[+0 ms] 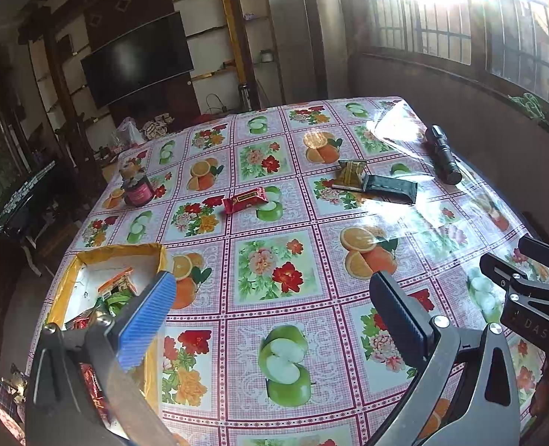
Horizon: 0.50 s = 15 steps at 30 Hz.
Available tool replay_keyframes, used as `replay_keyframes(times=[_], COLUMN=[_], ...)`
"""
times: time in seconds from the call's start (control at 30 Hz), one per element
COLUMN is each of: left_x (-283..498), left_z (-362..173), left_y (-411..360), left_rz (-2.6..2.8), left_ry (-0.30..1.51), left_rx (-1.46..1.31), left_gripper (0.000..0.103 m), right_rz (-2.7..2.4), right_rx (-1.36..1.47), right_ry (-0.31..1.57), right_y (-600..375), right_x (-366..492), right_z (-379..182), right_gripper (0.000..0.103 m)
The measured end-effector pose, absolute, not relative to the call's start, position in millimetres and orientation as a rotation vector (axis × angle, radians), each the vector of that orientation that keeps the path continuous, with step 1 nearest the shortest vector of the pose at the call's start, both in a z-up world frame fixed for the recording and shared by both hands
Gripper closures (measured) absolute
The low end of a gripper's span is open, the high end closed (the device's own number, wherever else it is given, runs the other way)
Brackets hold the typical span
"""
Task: Organize snacks
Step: 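Withdraw both tools from the tray toward the remaining snacks, then grasp the red candy bar with left tool while right tool grasps the dark green packet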
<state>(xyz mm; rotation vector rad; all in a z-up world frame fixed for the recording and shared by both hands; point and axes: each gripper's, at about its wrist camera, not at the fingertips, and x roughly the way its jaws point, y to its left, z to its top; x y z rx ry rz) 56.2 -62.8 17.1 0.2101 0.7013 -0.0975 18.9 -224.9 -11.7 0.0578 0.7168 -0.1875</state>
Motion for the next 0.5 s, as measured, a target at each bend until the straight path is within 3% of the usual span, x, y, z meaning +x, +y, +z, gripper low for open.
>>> replay_keyframes(times=[0.5], left_x=[94.8], left_z=[-4.1], left_y=[-44.8], left_rz=[-0.012], left_ry=[0.768], left_rx=[0.236], left_gripper=[0.000], right_rz=[-0.055], right_rx=[0.101], right_ry=[0.756], right_y=[-214.6], right_x=[41.5], right_z=[-20.1], right_gripper=[0.034])
